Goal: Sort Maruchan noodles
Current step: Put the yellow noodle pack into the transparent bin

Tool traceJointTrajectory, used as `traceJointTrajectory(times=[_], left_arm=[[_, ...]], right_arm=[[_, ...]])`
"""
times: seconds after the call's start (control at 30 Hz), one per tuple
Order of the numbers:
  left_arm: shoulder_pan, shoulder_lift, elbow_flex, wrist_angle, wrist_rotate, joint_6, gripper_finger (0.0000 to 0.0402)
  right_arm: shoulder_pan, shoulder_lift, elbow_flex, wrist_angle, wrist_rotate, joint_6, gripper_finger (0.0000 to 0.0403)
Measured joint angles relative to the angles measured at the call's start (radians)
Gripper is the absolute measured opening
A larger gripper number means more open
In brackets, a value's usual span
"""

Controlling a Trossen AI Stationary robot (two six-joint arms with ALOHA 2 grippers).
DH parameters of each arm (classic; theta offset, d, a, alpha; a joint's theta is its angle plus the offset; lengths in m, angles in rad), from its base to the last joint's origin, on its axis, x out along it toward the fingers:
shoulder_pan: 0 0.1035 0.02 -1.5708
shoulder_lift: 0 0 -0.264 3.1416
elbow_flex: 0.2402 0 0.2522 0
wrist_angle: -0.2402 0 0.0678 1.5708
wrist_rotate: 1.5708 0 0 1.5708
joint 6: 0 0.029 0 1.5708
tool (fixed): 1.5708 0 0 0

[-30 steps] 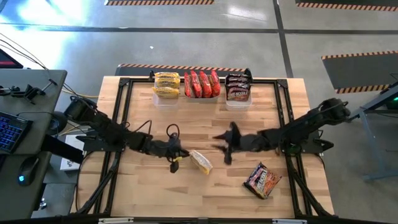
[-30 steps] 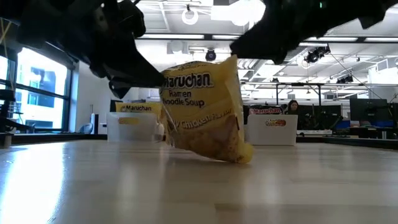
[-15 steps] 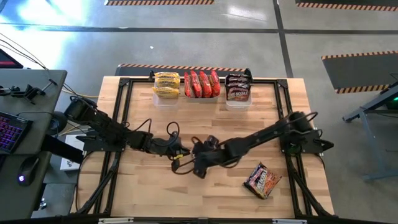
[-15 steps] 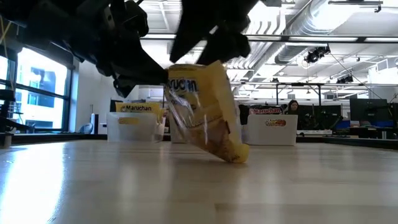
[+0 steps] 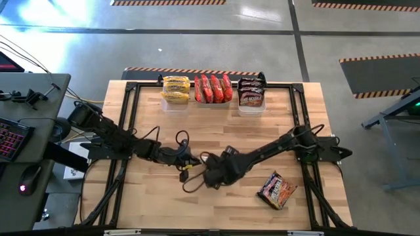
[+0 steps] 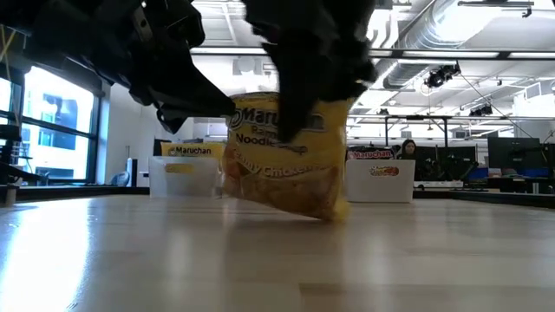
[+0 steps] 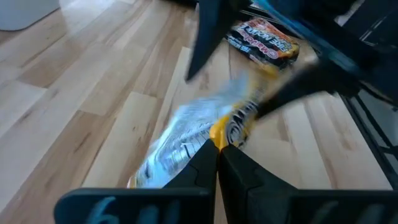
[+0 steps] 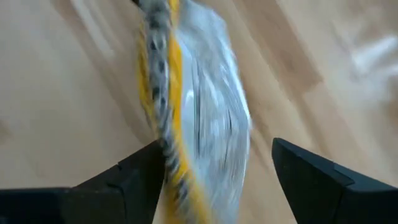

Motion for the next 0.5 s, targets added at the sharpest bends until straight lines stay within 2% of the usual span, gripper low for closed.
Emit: traceJointTrajectory(times=[0.23, 0.37, 0.5], left_arm=[[-0.009, 0.0, 0.0, 0.0, 0.0, -0.002, 0.0], [-0.009, 0.0, 0.0, 0.01, 0.0, -0.006, 0.0], [-0.01, 0.0, 0.0, 0.016, 0.0, -0.006, 0.0]], right_arm=[[0.122, -0.001, -0.007, -0.1, 0.188, -0.034, 0.027], [0.16, -0.002, -0.111, 0.011, 0.296, -0.091, 0.027], [0.189, -0.002, -0.268, 0.201, 0.435, -0.126, 0.027]])
